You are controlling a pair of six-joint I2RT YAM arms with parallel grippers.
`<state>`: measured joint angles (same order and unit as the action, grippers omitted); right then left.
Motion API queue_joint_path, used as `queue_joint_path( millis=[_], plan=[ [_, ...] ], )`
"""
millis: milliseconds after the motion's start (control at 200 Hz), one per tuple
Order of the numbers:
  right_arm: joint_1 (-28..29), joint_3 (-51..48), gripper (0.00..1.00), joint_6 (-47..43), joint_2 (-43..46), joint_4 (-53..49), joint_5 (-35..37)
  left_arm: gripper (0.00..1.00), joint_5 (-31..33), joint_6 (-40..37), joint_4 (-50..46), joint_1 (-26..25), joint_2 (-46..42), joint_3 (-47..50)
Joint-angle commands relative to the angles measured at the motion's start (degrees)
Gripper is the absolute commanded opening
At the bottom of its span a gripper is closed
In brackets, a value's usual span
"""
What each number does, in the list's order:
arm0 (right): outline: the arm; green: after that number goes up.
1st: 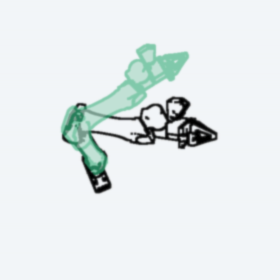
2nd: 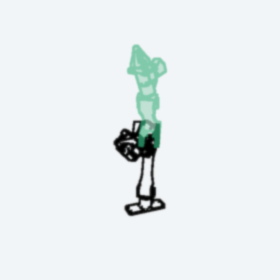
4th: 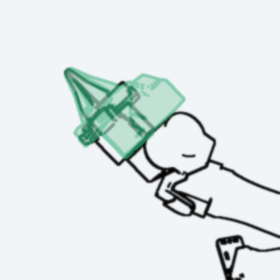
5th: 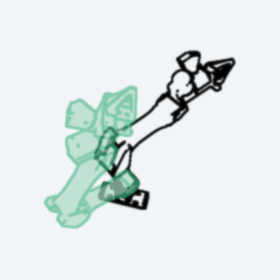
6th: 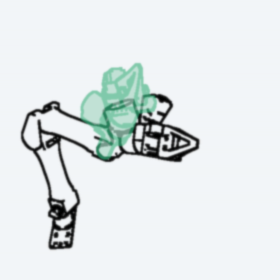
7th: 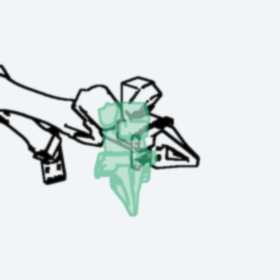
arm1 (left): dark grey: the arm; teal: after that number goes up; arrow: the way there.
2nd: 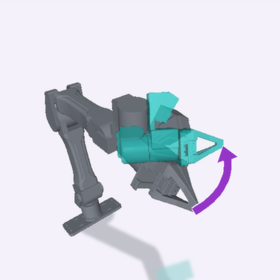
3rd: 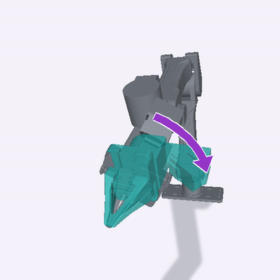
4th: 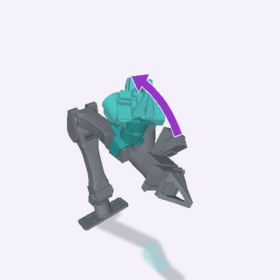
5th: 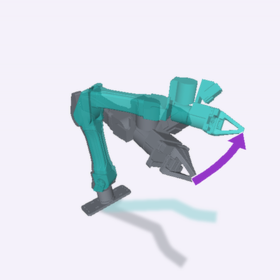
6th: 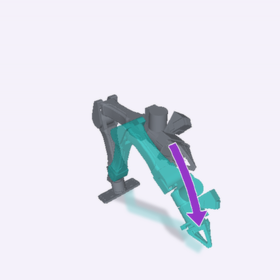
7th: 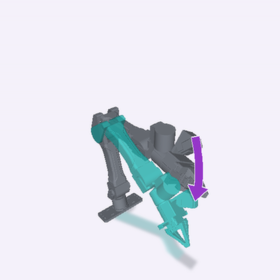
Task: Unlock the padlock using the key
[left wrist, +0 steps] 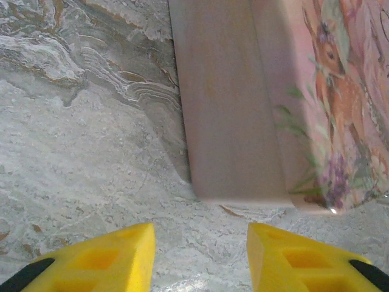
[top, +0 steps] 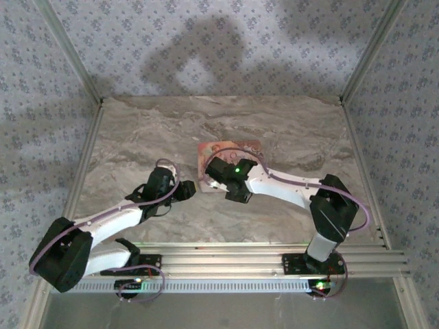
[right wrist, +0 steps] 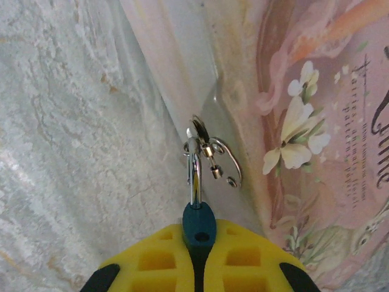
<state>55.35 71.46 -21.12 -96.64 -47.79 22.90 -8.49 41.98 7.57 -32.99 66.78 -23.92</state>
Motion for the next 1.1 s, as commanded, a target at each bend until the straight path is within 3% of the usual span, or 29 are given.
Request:
queue_joint_path(
  millis=[0,525,889,1094],
  plan=[
    [0.69,-1.24,0.0,-4.62,0.88,4.08,3.18,0.44,0.53,-1.24,-0.9,0.37,-1.23,0.34],
    [3.41,1.52,0.0,-11.53,-3.44,12.56,2.6,0.45,3.32,-2.33,-9.17,3.11,-7.31,0.37],
    [4.36,6.2,0.0,-9.47,-4.18,15.95,-2.37,0.46,4.13,-2.73,-13.29,5.14,-12.26,0.72],
    [4.23,6.08,0.0,-8.23,-4.55,17.85,-4.85,0.55,6.27,-4.94,-20.56,5.74,-17.2,-1.48]
  ],
)
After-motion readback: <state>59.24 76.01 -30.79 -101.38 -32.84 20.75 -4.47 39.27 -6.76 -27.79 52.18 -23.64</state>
